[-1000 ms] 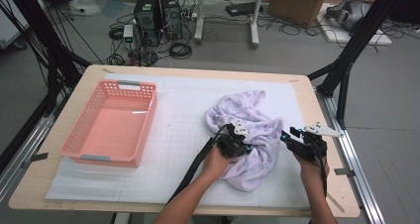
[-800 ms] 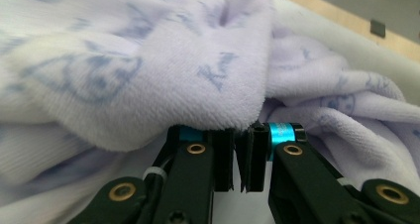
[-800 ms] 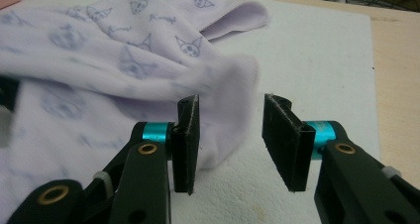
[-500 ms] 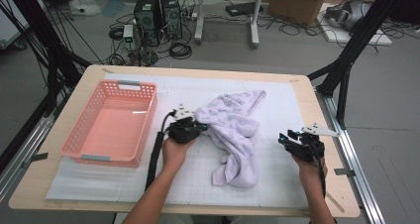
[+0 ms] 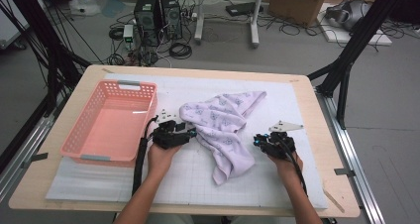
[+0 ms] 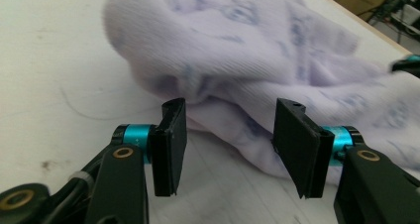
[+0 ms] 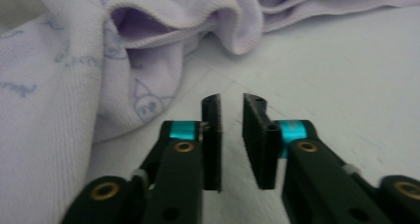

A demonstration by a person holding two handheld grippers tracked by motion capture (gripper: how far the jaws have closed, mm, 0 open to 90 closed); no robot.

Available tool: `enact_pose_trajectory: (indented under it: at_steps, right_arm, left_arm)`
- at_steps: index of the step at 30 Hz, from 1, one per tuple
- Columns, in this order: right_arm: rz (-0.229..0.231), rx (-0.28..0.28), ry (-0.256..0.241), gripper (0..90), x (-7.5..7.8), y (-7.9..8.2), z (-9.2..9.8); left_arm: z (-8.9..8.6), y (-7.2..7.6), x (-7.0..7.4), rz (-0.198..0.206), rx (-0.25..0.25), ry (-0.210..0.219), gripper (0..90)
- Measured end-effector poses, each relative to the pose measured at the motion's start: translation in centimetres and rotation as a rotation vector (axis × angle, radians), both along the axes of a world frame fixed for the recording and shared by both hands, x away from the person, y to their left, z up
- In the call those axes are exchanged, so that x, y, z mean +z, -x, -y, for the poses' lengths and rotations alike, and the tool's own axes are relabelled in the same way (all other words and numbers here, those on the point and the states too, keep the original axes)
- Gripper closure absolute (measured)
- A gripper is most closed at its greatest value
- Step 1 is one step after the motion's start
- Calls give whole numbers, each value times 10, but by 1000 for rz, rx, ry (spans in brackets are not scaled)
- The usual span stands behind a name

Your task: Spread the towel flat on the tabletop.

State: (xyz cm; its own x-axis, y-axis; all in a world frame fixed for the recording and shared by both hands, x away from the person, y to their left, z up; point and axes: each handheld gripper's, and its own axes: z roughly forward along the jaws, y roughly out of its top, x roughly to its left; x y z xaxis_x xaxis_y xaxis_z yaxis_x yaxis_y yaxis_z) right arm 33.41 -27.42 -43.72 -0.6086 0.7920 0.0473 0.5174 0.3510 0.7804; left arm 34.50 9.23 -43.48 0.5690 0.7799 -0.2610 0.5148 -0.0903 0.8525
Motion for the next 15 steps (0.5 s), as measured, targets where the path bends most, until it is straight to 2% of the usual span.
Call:
enact_pose_trajectory:
  at_steps: [2,5,6,9,10,11,12,13,15]
  right_arm:
    - [-15,12,-4,808,-2,-6,-7]
    - [-43,35,-62,711,-4,-11,-18]
    - [-47,38,-85,662,-3,-11,-22]
    - [-89,94,-168,553,-3,-12,-33]
    - [-99,122,-167,525,-4,-12,-38]
    - [-111,138,-140,513,-5,-11,-45]
    - [-111,138,-140,513,-5,-11,-45]
    - [-104,151,-36,551,-9,-9,-57]
    - [-77,146,-3,733,-8,-6,-59]
  left_arm:
    - [-2,11,1,11,-40,-1,498]
    - [-3,17,0,19,-59,14,534]
    - [-5,21,-2,13,-84,24,537]
    - [-6,24,-5,12,-94,16,538]
    - [-6,25,-7,8,-106,18,538]
    - [-6,26,-8,5,-109,17,538]
    - [-5,26,-10,-1,-113,20,538]
    - [-5,26,-11,-5,-117,20,538]
    - [-2,27,-12,-8,-125,27,538]
